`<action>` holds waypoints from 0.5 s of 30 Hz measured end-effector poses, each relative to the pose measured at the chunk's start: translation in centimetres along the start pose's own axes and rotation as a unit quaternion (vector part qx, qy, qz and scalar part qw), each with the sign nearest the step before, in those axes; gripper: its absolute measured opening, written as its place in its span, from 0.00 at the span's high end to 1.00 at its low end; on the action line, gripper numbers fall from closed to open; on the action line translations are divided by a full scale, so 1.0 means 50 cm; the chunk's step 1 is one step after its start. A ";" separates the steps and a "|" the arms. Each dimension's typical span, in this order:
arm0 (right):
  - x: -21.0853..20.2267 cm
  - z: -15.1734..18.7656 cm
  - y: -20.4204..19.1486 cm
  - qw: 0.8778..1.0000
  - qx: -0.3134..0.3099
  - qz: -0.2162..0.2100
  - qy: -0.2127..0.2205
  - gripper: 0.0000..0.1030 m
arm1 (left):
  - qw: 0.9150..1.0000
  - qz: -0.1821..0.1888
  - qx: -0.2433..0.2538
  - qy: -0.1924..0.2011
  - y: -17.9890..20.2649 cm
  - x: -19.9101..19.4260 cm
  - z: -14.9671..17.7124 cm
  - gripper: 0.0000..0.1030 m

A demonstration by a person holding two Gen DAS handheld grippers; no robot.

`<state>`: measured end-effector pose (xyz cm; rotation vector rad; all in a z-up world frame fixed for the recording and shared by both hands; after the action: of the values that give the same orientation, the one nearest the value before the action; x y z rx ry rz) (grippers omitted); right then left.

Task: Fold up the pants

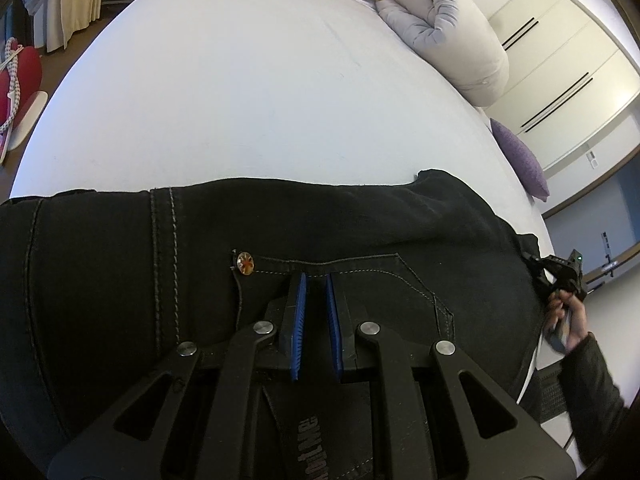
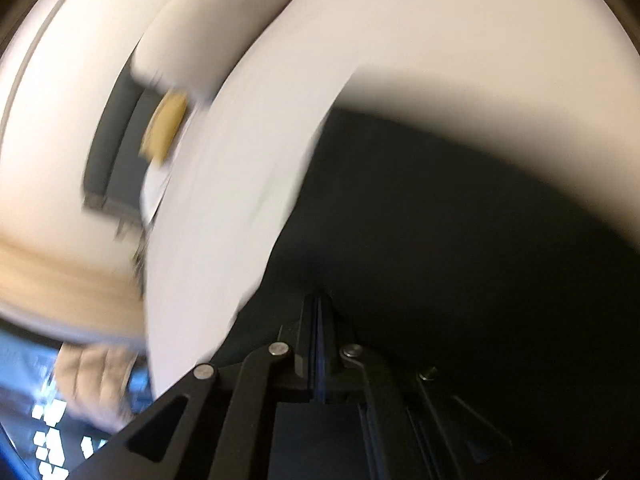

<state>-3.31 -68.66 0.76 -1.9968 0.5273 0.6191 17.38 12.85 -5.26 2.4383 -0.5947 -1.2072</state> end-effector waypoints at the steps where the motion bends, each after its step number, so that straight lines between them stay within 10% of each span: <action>1: -0.017 -0.041 0.017 0.999 -0.001 0.028 0.028 1.00 | 1.000 -0.002 0.001 0.000 0.001 -0.001 -0.001 0.89; 4: -0.123 -0.156 0.077 0.975 0.016 0.169 0.141 0.84 | 1.000 -0.006 0.005 -0.002 0.003 -0.003 -0.002 0.89; 11: -0.301 -0.098 0.023 0.986 -0.049 0.014 0.160 0.40 | 0.999 -0.036 0.012 -0.010 0.045 -0.009 -0.017 0.88; 15: -0.326 0.005 0.035 0.991 -0.026 -0.041 0.124 0.31 | 0.998 0.039 0.039 0.003 0.171 -0.032 -0.025 0.88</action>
<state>-17.08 -67.43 9.54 -2.1487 0.5788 0.3375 15.68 6.57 0.68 2.4571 -0.7416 -1.1647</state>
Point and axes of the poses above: each gripper's, at about its wrist camera, not at the fingertips, and x roughly the way its jaws point, y to its right, z to its underside, the point moved 1 cm from there along x, roughly the way its jaws point, and after that the axes turned 13 degrees about y, right-handed, at the moved point
